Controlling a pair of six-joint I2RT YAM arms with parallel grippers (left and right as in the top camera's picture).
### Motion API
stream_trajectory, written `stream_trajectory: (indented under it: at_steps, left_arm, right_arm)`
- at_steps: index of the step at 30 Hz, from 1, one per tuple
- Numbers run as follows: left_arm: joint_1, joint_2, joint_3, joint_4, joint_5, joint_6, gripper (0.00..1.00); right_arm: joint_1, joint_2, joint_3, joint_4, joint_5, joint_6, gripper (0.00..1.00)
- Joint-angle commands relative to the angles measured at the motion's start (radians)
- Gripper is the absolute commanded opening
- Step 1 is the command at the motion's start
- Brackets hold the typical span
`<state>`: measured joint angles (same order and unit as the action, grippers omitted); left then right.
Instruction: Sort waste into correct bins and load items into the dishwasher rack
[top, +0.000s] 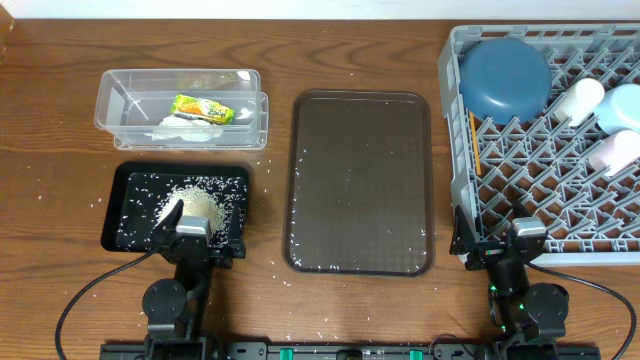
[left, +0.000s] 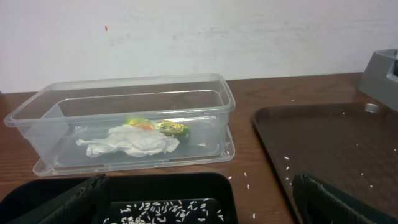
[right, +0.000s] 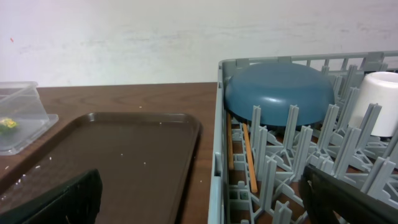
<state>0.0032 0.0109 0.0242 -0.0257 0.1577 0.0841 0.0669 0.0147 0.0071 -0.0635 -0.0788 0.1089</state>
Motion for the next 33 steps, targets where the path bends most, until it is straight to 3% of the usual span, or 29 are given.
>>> stream_trajectory:
  at_steps: [1,20,22,26,33]
  left_arm:
    - [-0.003,-0.007,-0.02,-0.029,0.01,0.013,0.95]
    - [-0.003,-0.005,-0.02,-0.029,0.007,0.013,0.95]
    - [-0.003,-0.001,-0.02,-0.029,0.031,-0.03,0.95]
    - [-0.003,0.0,-0.02,-0.03,0.031,-0.234,0.95]
    - [-0.003,-0.001,-0.02,-0.036,-0.047,-0.269,0.95]
  right_arm:
    - [-0.009,-0.009,-0.002,-0.005,0.0,-0.018,0.99]
    - [-0.009,-0.009,-0.002,-0.005,0.0,-0.018,0.99]
    - [-0.009,-0.009,-0.002,-0.005,0.0,-0.018,0.99]
    - [-0.009,-0.009,-0.002,-0.005,0.0,-0.018,0.99]
    - [-0.009,-0.009,-0.002,-0.005,0.0,-0.018,0.99]
